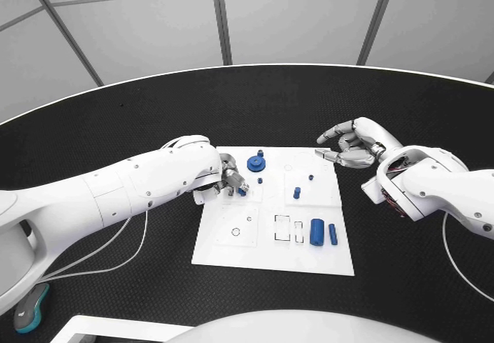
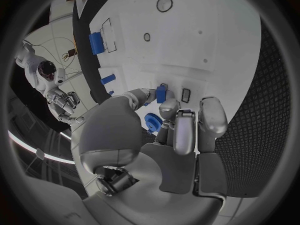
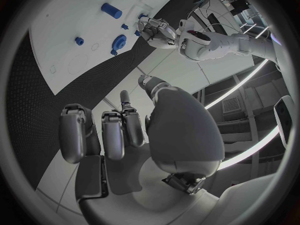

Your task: Assemble the parts on the task board

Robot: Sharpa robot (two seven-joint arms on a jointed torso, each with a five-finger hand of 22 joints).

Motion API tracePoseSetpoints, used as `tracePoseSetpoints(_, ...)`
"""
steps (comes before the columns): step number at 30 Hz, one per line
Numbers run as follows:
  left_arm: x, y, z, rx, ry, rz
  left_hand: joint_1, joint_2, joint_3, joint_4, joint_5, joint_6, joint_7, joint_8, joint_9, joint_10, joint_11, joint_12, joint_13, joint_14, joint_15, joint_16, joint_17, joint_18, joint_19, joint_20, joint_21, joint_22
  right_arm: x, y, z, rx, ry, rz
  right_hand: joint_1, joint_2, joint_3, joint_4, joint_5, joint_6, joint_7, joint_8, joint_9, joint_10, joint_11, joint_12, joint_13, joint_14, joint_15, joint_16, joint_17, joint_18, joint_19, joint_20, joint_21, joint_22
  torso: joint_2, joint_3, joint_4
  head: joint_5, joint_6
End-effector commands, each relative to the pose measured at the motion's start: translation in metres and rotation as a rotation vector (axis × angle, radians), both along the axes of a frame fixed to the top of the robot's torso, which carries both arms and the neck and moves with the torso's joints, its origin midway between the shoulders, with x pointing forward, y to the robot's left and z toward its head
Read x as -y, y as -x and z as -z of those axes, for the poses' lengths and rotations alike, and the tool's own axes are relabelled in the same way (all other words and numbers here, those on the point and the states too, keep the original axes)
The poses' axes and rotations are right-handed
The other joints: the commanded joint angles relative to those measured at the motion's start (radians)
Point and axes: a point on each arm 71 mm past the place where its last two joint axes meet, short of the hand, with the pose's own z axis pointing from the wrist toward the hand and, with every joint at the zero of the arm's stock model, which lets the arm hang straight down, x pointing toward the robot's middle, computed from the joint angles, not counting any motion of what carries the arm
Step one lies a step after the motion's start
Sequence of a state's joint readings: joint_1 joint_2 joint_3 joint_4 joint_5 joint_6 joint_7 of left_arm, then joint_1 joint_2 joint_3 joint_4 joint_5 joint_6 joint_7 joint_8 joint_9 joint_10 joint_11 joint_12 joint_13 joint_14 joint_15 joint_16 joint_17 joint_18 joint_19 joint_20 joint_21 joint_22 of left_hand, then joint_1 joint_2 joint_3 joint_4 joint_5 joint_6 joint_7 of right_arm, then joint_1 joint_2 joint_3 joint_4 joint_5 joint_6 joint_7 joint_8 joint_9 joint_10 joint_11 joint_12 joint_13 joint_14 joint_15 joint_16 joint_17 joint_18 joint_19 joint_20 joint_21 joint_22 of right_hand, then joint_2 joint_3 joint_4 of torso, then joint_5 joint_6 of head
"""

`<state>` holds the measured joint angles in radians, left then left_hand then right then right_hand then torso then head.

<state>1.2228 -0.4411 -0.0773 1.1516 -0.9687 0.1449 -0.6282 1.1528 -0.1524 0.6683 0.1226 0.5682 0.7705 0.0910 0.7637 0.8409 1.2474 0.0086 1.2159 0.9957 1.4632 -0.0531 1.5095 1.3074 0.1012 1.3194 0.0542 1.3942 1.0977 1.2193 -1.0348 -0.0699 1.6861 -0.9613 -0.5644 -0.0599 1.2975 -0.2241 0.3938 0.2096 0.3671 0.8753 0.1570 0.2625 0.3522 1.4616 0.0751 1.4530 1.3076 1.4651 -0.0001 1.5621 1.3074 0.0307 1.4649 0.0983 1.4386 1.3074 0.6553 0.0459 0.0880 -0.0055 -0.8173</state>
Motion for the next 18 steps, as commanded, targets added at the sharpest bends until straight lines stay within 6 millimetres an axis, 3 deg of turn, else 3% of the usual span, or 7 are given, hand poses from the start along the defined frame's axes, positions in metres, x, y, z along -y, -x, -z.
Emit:
tracePoseSetpoints(1, -0.0002, -0.0004, 0.0003, -0.003, -0.003, 0.001, 0.023, 0.014, 0.131, -0.126, 0.005, 0.006, -0.002, -0.005, 0.003, 0.008, 0.000, 0.004, 0.001, 0.074, -0.001, -0.002, 0.143, -0.006, 0.005, 0.000, 0.003, 0.002, 0.0001, 0.0000, 0.0000, 0.000, 0.000, 0.000, 0.006, 0.006, 0.001, 0.003, 0.007, 0.009, -0.001, 0.006, -0.001, 0.007, -0.006, 0.003, 0.153, 0.100, -0.007, -0.003, 0.242, 0.005, 0.056, -0.007, -0.004, 0.154, 0.000, -0.0007, 0.0007, 0.000, 0.000)
tracePoseSetpoints(18, -0.0007, -0.0005, 0.0008, -0.012, -0.008, 0.008, 0.023, 0.011, 0.134, -0.128, 0.005, 0.007, -0.002, -0.003, 0.004, 0.008, -0.001, 0.005, 0.001, 0.074, -0.002, -0.002, 0.143, -0.006, 0.006, -0.001, 0.004, 0.004, 0.0004, 0.0001, 0.0000, 0.001, 0.000, 0.001, 0.006, 0.006, 0.001, 0.003, 0.007, 0.009, -0.001, 0.006, -0.001, 0.007, -0.006, 0.003, 0.153, 0.100, -0.007, -0.003, 0.242, 0.005, 0.056, -0.007, -0.004, 0.154, 0.000, -0.0006, 0.0005, 0.000, -0.005)
